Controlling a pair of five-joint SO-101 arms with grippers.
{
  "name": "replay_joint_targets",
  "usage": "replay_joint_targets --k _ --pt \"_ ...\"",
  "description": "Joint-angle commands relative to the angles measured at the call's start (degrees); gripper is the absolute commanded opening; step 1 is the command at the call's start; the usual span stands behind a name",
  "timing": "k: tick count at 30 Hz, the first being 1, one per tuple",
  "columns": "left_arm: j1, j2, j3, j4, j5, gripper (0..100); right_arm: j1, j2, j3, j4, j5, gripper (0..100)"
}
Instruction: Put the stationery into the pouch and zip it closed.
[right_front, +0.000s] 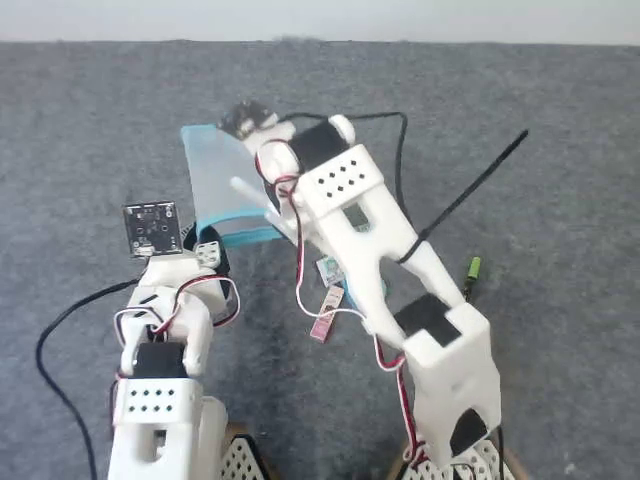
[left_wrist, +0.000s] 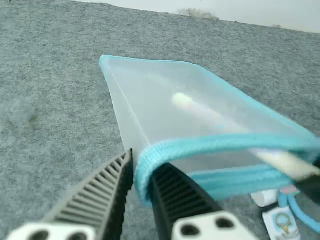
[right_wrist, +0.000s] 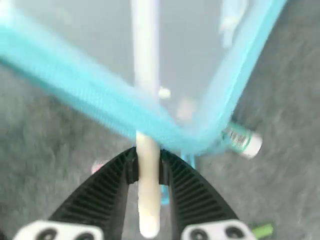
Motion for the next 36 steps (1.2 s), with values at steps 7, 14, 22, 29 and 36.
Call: replay_joint_targets --k 7,14,22,29,36 --pt "0.35 -0.18 -1.19 -2.11 0.62 1 -0.48 -0.48 -11.69 2.07 -1.41 26.4" --pt "0.35 -0.18 -1.19 -2.11 -0.7 1 4.0 -12.62 -11.25 2.24 -4.57 26.7" --pt "0.18 -0.18 -1.27 -2.11 -0.62 1 17.98 -38.9 21.45 1.98 -4.57 26.6" --pt "0.26 -0.18 -1.36 -2.11 -0.62 1 33.27 -59.65 63.3 -1.71 -4.66 26.6" --pt "-0.09 -0.18 -1.45 -2.11 -0.62 1 37.93 -56.92 75.96 -2.51 -0.88 27.0"
